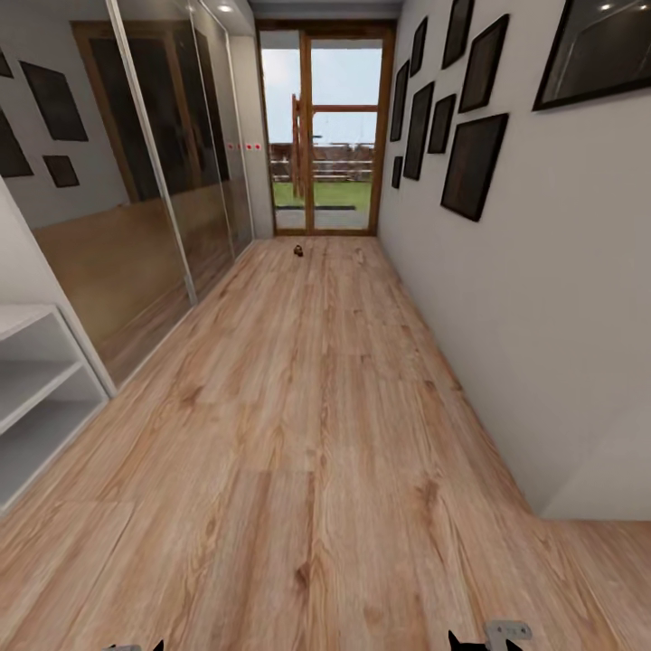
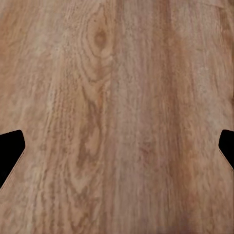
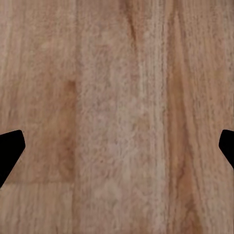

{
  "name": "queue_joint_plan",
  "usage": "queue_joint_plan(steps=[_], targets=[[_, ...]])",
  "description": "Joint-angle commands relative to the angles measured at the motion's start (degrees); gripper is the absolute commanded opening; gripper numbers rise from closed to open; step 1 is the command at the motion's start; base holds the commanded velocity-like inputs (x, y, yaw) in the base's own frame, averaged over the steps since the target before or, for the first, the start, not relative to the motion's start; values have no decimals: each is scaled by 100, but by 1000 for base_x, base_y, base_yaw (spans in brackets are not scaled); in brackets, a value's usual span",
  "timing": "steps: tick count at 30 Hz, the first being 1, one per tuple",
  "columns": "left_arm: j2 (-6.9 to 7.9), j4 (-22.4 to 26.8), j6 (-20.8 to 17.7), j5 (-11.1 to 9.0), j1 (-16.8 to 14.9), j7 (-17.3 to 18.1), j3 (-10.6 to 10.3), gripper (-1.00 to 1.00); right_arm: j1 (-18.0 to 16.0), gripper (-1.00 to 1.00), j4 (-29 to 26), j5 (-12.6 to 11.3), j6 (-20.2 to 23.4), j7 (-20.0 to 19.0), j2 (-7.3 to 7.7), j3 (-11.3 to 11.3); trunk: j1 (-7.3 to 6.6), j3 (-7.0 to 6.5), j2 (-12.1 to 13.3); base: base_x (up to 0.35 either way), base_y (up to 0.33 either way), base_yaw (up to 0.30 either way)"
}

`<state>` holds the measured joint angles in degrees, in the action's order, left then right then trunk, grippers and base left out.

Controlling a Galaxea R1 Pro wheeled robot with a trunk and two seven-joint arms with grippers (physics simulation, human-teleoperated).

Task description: Pick up the two gym shoes and the two sandals from the corridor floor and place them onto the hallstand (shoe rack) in the corridor, making sure they are on the rack and not on the floor. Arrange them so the two gym shoes are next to each other and the two sandals are next to each other.

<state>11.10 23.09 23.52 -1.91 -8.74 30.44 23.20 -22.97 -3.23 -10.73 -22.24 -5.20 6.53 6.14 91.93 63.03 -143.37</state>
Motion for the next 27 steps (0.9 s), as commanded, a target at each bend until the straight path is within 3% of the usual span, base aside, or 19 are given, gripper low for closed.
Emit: queue_joint_plan(steps=[1, 27], targets=[[-2, -6, -5, -20, -5, 59, 35, 100, -4, 100, 7, -61, -21, -25, 3, 45, 2, 5, -2, 338, 0, 0], [-2, -6, -5, -20, -5, 59, 35, 100, -5, 100, 7, -53, -26, -25, 32, 45, 2, 5, -2, 338, 0, 0]])
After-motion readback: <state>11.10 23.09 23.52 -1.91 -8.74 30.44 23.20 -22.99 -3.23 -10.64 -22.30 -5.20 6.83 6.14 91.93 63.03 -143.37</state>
